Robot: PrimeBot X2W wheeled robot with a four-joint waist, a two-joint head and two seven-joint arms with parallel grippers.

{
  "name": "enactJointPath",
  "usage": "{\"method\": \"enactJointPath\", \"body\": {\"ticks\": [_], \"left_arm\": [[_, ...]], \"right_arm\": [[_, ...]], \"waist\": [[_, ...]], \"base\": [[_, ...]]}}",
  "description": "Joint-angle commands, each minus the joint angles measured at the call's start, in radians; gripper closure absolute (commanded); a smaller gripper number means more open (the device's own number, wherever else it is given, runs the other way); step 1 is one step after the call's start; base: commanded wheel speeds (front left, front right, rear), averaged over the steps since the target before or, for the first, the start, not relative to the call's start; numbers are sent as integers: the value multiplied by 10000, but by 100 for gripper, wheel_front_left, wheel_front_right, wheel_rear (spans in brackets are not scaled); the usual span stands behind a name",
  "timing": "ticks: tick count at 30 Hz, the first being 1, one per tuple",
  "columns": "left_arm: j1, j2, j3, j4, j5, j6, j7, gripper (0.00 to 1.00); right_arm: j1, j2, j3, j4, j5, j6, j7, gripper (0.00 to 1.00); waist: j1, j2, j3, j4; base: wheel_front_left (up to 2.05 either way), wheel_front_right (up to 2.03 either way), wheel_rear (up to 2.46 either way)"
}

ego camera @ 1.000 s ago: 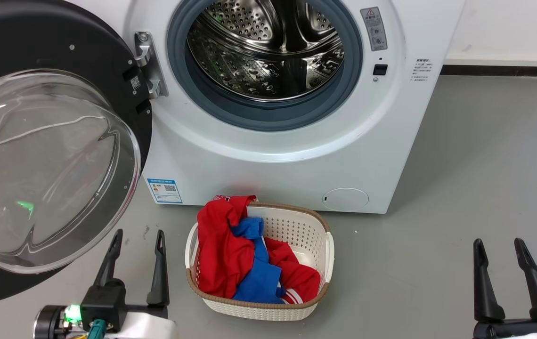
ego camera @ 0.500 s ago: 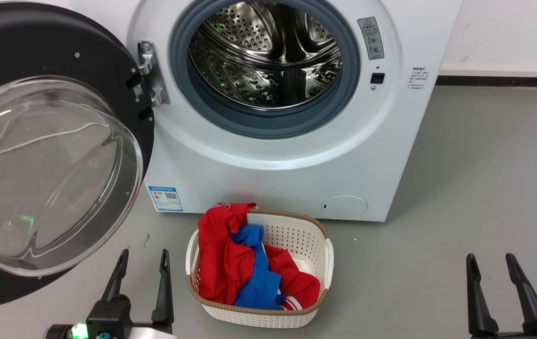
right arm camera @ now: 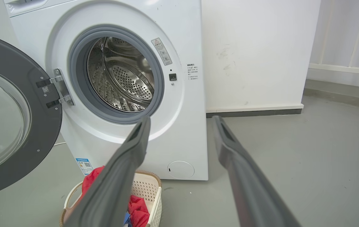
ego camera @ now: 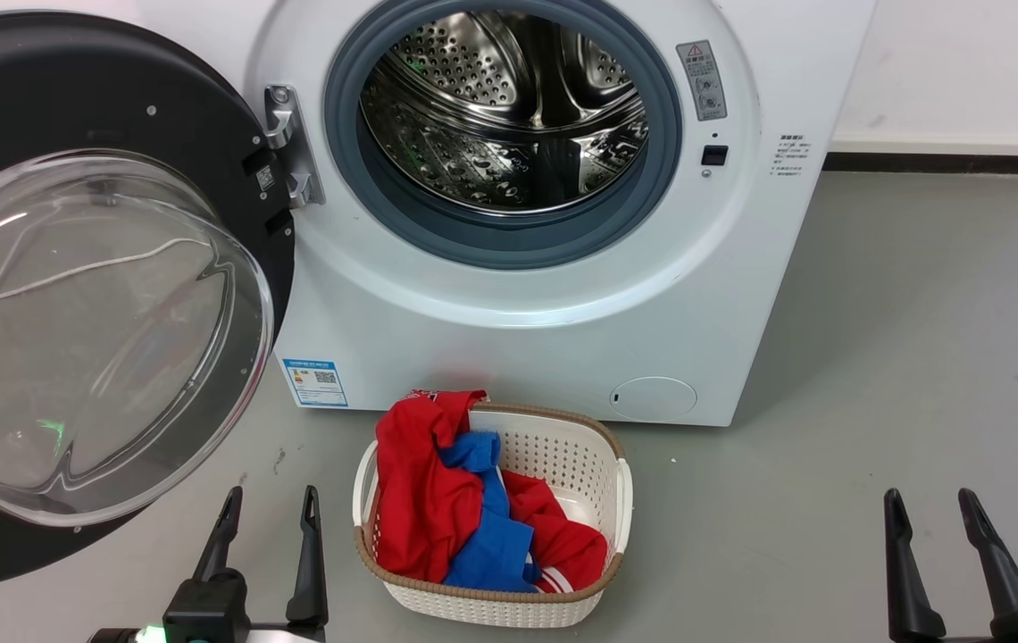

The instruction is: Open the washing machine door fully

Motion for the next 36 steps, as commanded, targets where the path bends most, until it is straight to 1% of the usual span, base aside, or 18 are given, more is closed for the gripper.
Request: {"method": "enactJointPath", "body": {"ticks": [1,6,7,8,9,18,23,24,36], "left_arm": [[51,-8,7,8,-23,-43,-22,0],[49,-7,69,52,-5,-44,-22,0],[87,-40,65,386,-51,-88,56,100],[65,-45,89,459,-180,-103,109,100],[-72,-47,183,554,-834,-170,300,100],[-330,-53,321,669,-2706,-356,714,100],[-465,-56,394,733,-3660,-451,926,100],[-465,-56,394,733,-3660,-451,926,100],[-782,-63,571,894,-5733,-661,1405,100]], "right_arm": [[73,15,14,-17,48,-2,-21,0],[57,15,24,-35,28,-2,-21,0],[10,8,45,316,43,0,15,100],[-3,6,59,363,169,0,32,100],[-122,-30,91,449,825,0,147,100],[-558,-141,172,801,2663,0,499,100],[-770,-184,205,970,3589,0,679,100],[-770,-184,205,970,3589,0,679,100],[-1220,-258,253,1328,5574,0,1097,100]], "waist": [[0,-1,-2,7],[0,-1,-11,-3],[0,-1,-12,0],[0,-1,-11,-2],[0,-1,-2,-12],[0,-1,25,-45],[0,-1,41,-63],[0,-1,41,-63],[0,-1,77,-106]], "base": [[0,0,0],[0,0,0],[0,0,0],[0,0,0],[0,0,0],[0,0,0],[0,0,0],[0,0,0],[0,0,0]]}}
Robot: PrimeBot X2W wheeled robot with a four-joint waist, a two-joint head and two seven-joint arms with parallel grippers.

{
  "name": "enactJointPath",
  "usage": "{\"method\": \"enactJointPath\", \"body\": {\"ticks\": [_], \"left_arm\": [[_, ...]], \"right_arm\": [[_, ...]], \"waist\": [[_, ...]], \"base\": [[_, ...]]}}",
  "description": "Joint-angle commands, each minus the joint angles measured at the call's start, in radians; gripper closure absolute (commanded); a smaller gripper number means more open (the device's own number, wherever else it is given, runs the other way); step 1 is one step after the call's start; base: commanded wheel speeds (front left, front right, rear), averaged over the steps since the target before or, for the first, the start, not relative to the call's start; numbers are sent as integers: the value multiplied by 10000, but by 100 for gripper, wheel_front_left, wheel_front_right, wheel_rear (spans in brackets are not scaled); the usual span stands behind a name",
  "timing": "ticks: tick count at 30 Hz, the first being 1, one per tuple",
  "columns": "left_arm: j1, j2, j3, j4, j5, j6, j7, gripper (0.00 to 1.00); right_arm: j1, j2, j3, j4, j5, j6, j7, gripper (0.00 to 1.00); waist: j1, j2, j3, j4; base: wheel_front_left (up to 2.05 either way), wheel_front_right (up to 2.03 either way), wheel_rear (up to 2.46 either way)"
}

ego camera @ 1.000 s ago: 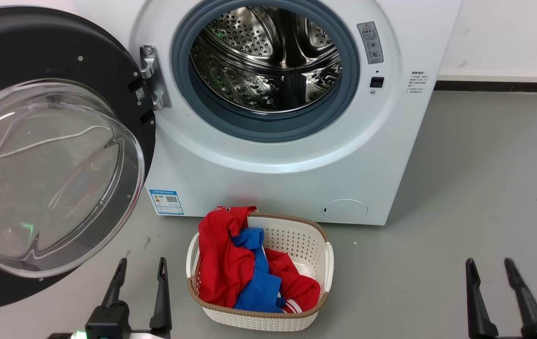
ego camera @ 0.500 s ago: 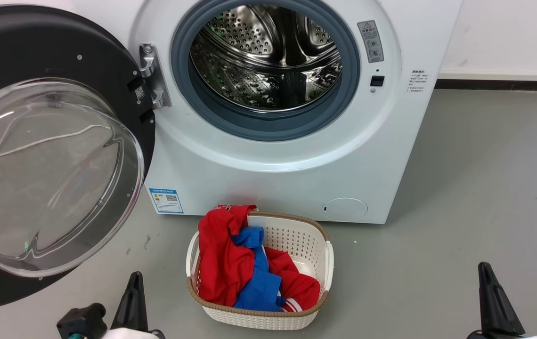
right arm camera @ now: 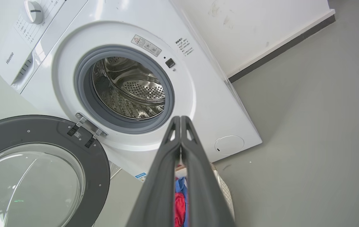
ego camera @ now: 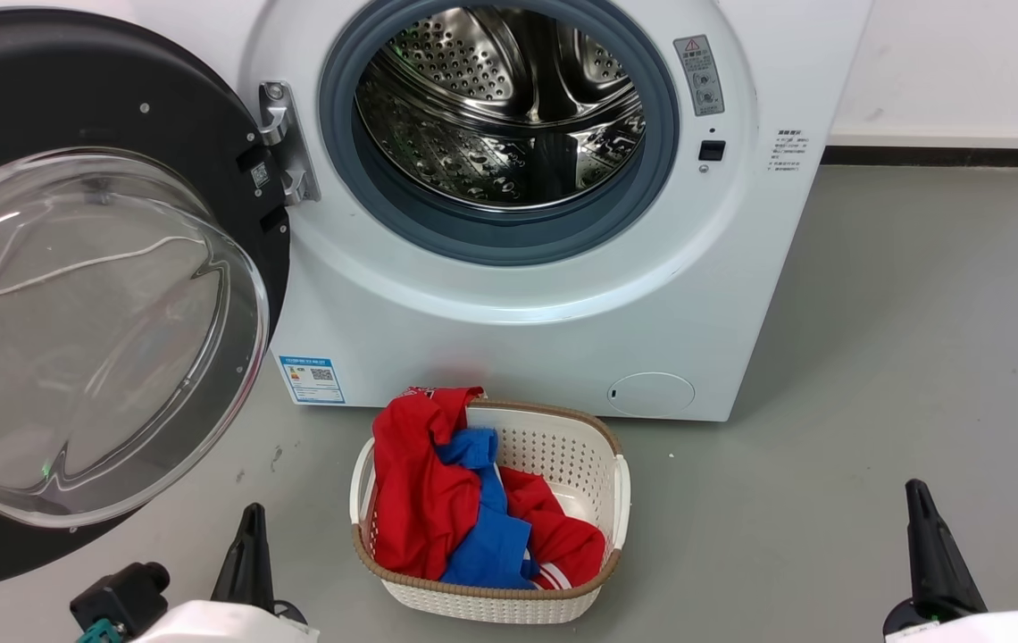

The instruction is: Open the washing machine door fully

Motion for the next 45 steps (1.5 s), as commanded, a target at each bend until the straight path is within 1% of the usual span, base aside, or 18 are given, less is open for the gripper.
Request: {"method": "enactJointPath", "body": {"ticks": [1,24,45], "left_arm": [[-293,25,67,-94,-289,-66,56,100],[-800,13,358,177,-3548,-394,831,100],[-1172,3,573,385,-5950,-650,1402,100]], "right_arm": [[-279,-97,5,-62,287,2,60,100],[-991,-158,5,512,3350,1,778,100],[-1502,-160,-56,953,5568,1,1356,100]], "waist": [[0,-1,2,-3],[0,-1,72,-85],[0,-1,135,-160]], "base": [[0,0,0],[0,0,0],[0,0,0]]}}
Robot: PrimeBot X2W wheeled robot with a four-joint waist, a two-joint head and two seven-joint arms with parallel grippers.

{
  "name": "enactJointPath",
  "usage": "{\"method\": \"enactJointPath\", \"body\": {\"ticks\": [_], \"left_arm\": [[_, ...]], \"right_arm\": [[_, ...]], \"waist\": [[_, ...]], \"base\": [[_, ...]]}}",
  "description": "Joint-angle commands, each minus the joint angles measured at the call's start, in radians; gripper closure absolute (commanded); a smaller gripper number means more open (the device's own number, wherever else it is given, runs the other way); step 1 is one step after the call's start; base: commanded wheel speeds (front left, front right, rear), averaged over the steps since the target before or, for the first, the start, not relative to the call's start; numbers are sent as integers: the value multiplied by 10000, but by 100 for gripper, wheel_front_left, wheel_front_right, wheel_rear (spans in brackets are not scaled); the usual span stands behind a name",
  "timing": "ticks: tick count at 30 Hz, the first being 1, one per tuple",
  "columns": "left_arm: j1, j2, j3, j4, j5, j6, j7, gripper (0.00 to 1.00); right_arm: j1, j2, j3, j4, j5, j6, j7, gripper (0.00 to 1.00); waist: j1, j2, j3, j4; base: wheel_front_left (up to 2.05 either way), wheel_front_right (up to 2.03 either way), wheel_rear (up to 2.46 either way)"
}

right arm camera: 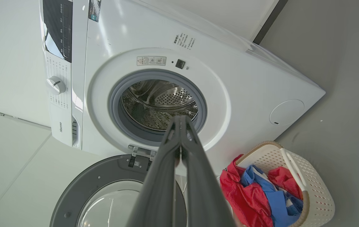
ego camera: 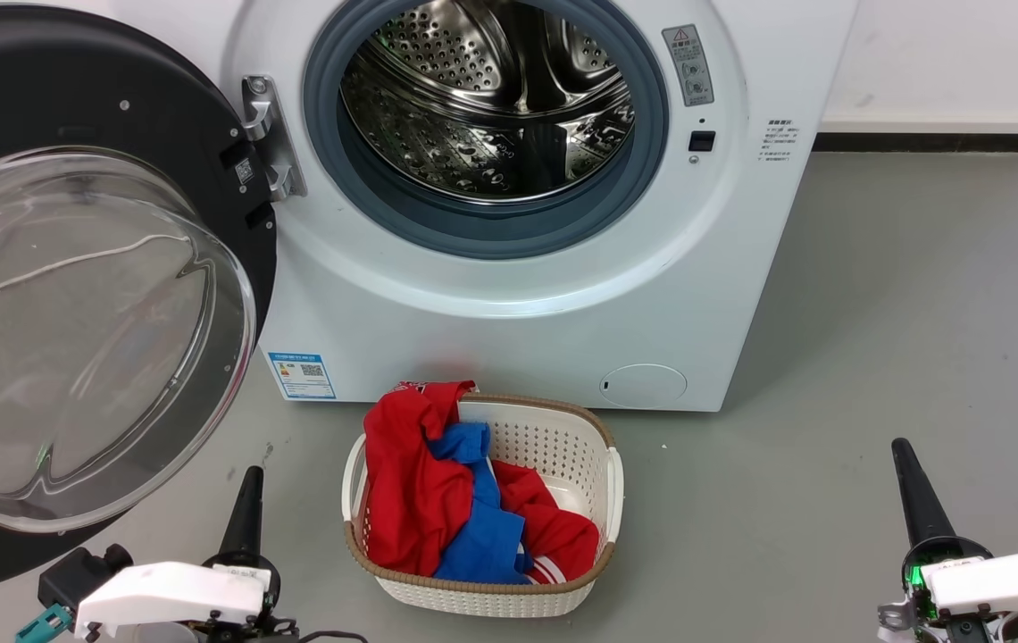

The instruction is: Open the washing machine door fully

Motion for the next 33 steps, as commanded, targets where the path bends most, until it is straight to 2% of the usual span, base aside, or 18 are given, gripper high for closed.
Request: {"method": "enactJointPath", "body": {"ticks": [1,33], "left_arm": [[-257,14,50,-42,-271,-82,59,100],[-673,-1,307,223,-3174,-377,749,100]], "right_arm": [[-230,-67,-29,7,252,1,62,100],[-880,-12,-151,537,2875,1,799,100]], "waist": [[0,0,4,-5],[0,0,101,-119]], "base": [[0,0,0],[0,0,0]]}}
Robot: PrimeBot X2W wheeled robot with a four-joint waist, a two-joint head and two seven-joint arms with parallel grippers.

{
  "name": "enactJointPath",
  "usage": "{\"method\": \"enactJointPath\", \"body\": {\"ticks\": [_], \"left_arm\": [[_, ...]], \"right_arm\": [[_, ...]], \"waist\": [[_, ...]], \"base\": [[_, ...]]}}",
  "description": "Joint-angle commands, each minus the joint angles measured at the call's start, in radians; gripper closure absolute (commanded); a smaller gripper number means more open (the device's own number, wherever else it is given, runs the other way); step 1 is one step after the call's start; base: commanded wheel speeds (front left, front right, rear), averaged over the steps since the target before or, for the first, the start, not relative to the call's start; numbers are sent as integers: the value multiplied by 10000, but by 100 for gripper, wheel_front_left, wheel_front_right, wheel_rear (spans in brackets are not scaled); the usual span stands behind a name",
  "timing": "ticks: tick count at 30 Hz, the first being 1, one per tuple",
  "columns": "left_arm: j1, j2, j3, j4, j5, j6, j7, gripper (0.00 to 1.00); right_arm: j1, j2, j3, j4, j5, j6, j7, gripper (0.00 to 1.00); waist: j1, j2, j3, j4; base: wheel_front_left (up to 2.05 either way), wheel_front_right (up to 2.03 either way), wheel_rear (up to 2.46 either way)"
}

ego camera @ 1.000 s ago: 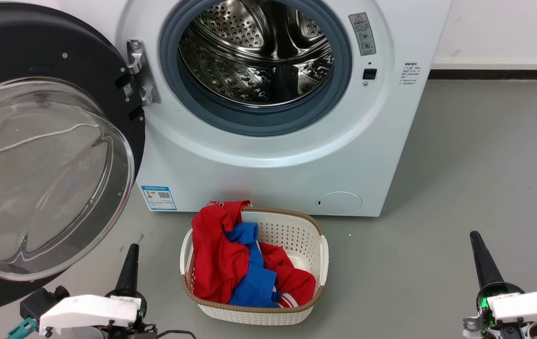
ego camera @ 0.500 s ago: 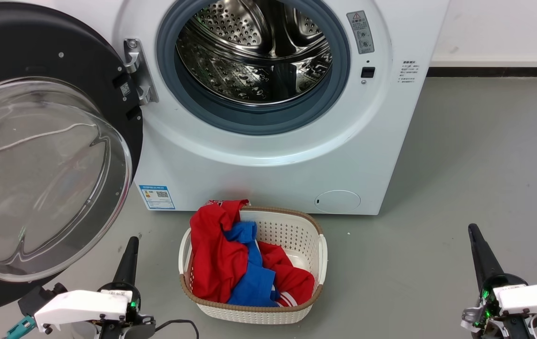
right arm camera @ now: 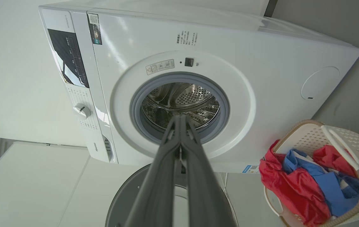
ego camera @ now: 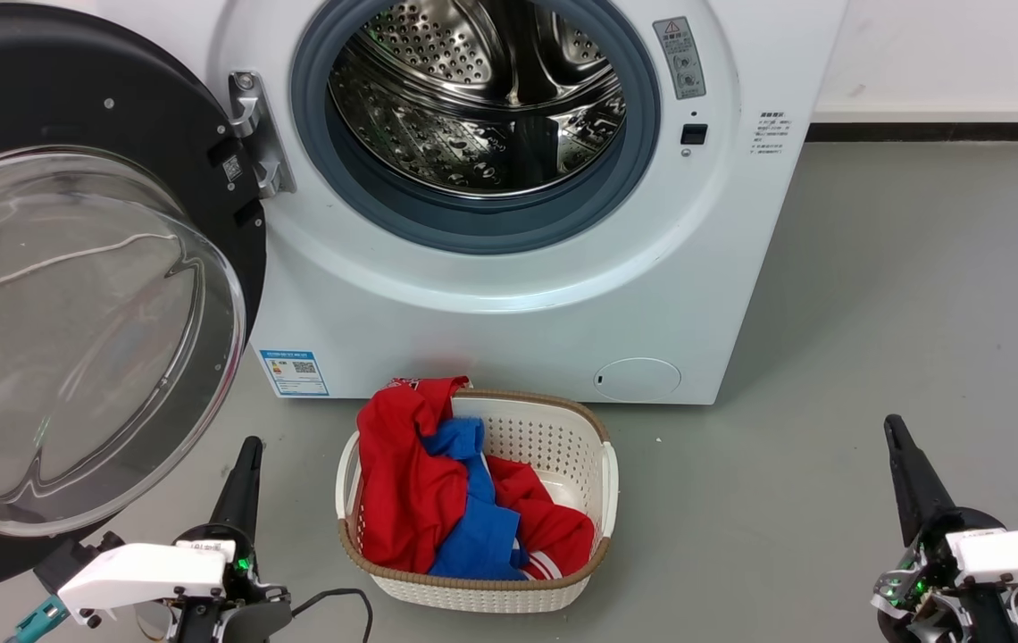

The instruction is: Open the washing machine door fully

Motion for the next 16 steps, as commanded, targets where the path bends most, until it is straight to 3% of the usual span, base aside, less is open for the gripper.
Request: {"method": "enactJointPath", "body": {"ticks": [1,16], "left_arm": [[-162,3,46,13,-247,-70,64,100],[-305,-5,140,109,-1292,-167,304,100]], "right_arm": [[-257,-13,-23,27,227,1,58,100],[-471,22,-81,227,1168,0,346,100]], "waist": [[0,-1,5,-6],[0,-1,47,-56]], "base": [[0,0,0],[0,0,0]]}}
